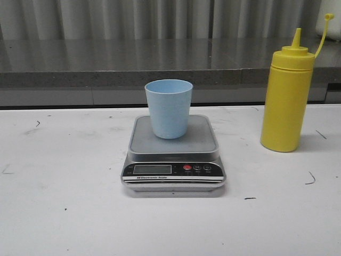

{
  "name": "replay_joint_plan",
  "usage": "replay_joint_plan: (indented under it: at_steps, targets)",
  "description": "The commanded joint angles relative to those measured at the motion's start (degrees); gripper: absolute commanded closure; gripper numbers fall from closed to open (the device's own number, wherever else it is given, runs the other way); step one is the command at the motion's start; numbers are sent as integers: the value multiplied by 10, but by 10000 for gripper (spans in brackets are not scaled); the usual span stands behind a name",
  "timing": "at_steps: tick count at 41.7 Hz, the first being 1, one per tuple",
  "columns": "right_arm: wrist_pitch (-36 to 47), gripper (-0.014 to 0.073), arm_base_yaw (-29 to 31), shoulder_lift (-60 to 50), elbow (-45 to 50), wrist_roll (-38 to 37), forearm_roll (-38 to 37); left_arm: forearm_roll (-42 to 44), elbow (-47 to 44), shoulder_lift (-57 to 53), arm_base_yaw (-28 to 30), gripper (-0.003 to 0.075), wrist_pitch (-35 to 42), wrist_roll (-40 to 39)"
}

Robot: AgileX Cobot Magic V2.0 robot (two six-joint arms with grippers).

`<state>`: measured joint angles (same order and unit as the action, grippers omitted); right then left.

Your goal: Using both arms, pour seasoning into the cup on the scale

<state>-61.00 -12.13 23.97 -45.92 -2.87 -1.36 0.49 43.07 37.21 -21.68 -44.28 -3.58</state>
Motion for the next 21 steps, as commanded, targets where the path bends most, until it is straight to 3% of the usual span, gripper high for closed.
replay_joint_plan:
  at_steps: [1, 7, 10, 16, 21]
  targets:
    - [34, 125, 1, 4, -18, 0, -1, -5, 16, -1, 1, 498, 38, -4]
    - [31, 424, 1, 4, -18, 0, -1, -5, 16, -1, 1, 689, 38, -4]
    - [29, 531, 1, 4, -18, 0, -1, -5, 16, -1, 1, 739, 38, -4]
    - [29, 652, 1, 4, -18, 0, -1, -5, 16, -1, 1, 740, 38, -4]
    - [29, 662, 1, 4, -18, 0, -1, -5, 16, -1, 1, 740, 38, -4]
